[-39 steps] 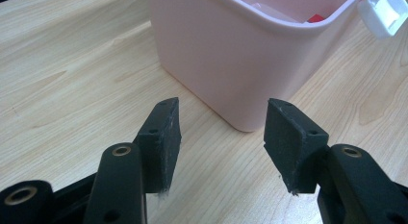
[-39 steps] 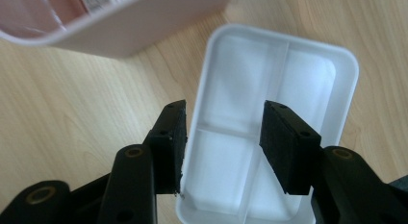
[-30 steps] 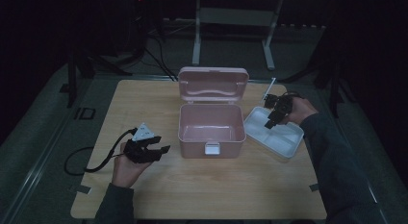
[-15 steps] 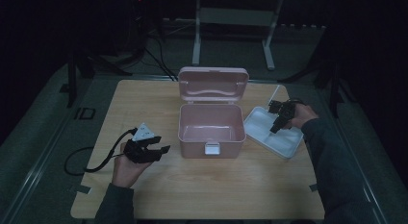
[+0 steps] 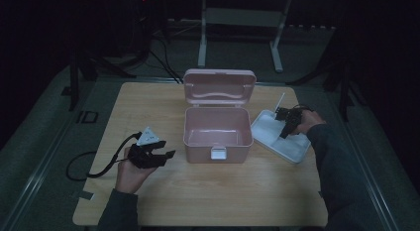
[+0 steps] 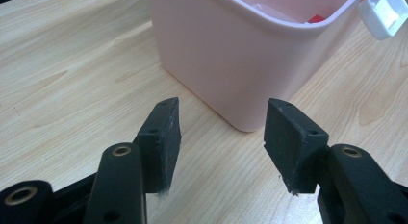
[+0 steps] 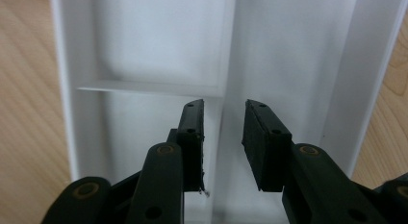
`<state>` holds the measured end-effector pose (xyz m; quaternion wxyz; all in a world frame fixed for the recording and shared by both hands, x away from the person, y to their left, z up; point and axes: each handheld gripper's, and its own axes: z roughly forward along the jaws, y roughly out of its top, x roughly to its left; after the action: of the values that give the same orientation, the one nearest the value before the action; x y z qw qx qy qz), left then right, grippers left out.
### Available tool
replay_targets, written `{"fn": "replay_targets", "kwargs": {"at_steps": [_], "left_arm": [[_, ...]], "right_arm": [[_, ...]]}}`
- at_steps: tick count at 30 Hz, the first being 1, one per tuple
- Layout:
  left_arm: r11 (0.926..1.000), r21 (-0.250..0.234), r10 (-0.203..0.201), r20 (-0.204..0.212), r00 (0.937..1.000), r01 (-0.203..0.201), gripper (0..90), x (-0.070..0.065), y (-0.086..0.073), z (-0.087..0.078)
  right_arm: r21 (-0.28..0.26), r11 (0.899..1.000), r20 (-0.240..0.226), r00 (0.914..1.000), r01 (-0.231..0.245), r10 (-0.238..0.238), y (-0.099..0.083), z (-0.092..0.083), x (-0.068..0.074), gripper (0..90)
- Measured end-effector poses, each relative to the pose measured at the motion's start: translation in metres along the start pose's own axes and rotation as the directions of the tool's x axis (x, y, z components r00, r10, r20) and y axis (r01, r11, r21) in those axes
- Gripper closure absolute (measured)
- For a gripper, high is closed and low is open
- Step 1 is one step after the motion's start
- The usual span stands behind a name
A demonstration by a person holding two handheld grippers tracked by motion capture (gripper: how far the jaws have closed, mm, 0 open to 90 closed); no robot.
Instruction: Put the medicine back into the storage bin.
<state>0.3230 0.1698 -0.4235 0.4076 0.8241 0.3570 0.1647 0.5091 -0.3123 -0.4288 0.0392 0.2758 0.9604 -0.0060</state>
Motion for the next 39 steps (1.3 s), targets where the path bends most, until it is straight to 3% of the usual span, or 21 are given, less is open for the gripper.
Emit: {"fn": "replay_targets", "kwargs": {"at_steps": [14,28,39], "left_arm": [[1.0000,0.005,-0.001,0.002,1.0000,0.001,46.9,-0.001,0.000,0.002],[1.0000,0.005,0.001,0.002,1.0000,-0.001,46.9,-0.001,0.000,0.002],[1.0000,0.005,0.000,0.001,1.0000,0.000,46.9,-0.001,0.000,0.002]], "right_arm": [[0.031,0.999,-0.035,0.9989,0.033,-0.032,0.004,0.019,-0.005,80.3],[0.049,0.997,-0.043,0.9977,0.054,-0.052,0.007,0.023,-0.004,87.5],[0.009,0.995,-0.053,0.9938,0.099,-0.098,-0.014,0.015,0.007,89.2]]}}
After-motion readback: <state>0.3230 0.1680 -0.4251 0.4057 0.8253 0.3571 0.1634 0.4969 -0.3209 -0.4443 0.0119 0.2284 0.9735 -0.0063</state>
